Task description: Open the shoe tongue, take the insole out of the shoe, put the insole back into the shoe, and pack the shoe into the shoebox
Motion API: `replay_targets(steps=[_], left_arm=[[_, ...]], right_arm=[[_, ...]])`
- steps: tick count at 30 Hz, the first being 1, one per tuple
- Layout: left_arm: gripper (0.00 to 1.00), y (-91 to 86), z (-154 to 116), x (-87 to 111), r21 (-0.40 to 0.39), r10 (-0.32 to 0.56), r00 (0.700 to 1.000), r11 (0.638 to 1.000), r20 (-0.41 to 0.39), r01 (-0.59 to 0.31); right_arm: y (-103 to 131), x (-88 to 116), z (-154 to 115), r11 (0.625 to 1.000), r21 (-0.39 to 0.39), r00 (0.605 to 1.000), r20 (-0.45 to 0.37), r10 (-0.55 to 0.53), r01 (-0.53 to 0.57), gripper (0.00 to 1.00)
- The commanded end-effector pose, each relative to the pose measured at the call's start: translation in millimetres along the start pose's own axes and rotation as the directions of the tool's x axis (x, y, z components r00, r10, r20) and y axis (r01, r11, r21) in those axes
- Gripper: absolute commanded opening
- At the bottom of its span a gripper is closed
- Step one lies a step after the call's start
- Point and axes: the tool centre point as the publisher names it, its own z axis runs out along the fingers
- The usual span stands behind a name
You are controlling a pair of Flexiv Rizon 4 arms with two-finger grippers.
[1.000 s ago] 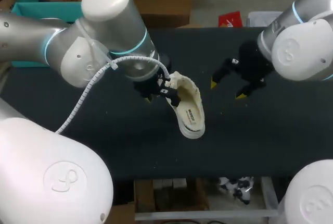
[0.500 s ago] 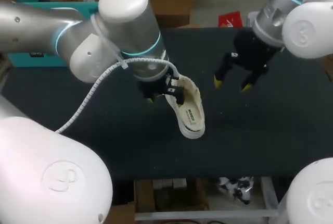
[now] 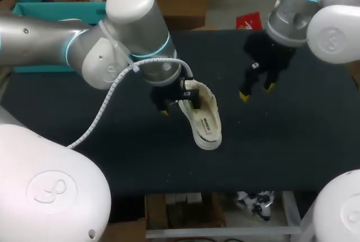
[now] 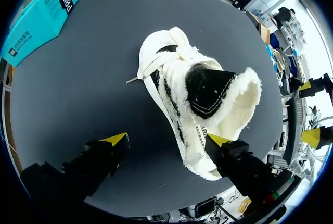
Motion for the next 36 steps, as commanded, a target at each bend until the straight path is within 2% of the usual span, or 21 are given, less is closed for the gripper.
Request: replay_targets(steps=[1,2,3,4,6,7,10,11,19,30,31,32,36], left_arm=[[0.85,-6.4,4.0,13.7,-0.012,-0.015,0.999,1.0,0.036,0.016],[0.83,-7.3,4.7,15.8,-0.015,-0.018,0.999,1.0,0.04,0.019],[0.74,-8.1,7.2,19.7,-0.018,-0.02,0.998,1.0,0.057,0.021],[0.71,-8.5,7.9,21.3,-0.02,-0.019,0.998,1.0,0.055,0.02],[0.52,-8.6,9.5,26.7,-0.024,-0.02,0.998,0.999,0.065,0.021],[0.46,-8.6,9.4,27.8,-0.023,-0.02,0.998,0.999,0.065,0.022],[0.17,-7.5,9.5,30.6,-0.022,-0.025,0.997,0.999,0.077,0.027],[0.0,-7.0,10.0,31.1,-0.02,-0.035,0.996,0.999,0.085,0.037],[0.0,-2.9,10.7,29.8,-0.01,-0.059,0.993,0.998,0.104,0.06],[0.0,1.0,0.7,15.1,0.007,-0.088,0.99,0.996,0.11,0.088],[0.0,0.3,-0.7,13.8,0.008,-0.08,0.992,0.997,0.103,0.079],[0.0,-0.3,-2.6,12.3,0.009,-0.073,0.993,0.997,0.097,0.073],[0.0,-4.9,-15.1,3.3,0.019,-0.001,0.998,1.0,0.063,0.0]], right_arm=[[2.5,-4.1,2.2,0.968,0.073,0.969,0.038,-0.242,0.239,1.0],[1.6,-6.2,2.9,0.955,0.084,0.957,0.04,-0.288,0.284,1.0],[-1.1,-9.1,2.9,0.93,0.091,0.932,0.036,-0.362,0.357,1.0],[-2.6,-10.9,3.2,0.924,0.097,0.927,0.029,-0.375,0.371,1.0],[-2.6,-10.9,3.2,0.924,0.097,0.927,0.029,-0.375,0.371,1.0],[-2.6,-10.9,3.2,0.924,0.097,0.927,0.029,-0.375,0.371,1.0],[-2.6,-10.9,3.2,0.924,0.097,0.927,0.029,-0.375,0.371,1.0],[-2.6,-10.9,3.2,0.924,0.097,0.927,0.029,-0.375,0.371,1.0],[-2.6,-10.9,3.2,0.924,0.097,0.927,0.029,-0.375,0.371,1.0],[-2.6,-10.9,3.2,0.924,0.097,0.927,0.029,-0.375,0.371,1.0],[-2.5,-17.2,2.7,0.921,0.13,0.927,0.031,-0.374,0.367,1.0],[-2.3,-22.2,0.9,0.907,0.166,0.916,0.042,-0.399,0.387,1.0],[-13.3,-39.5,-16.0,0.867,0.216,0.866,0.133,-0.482,0.449,1.0]])
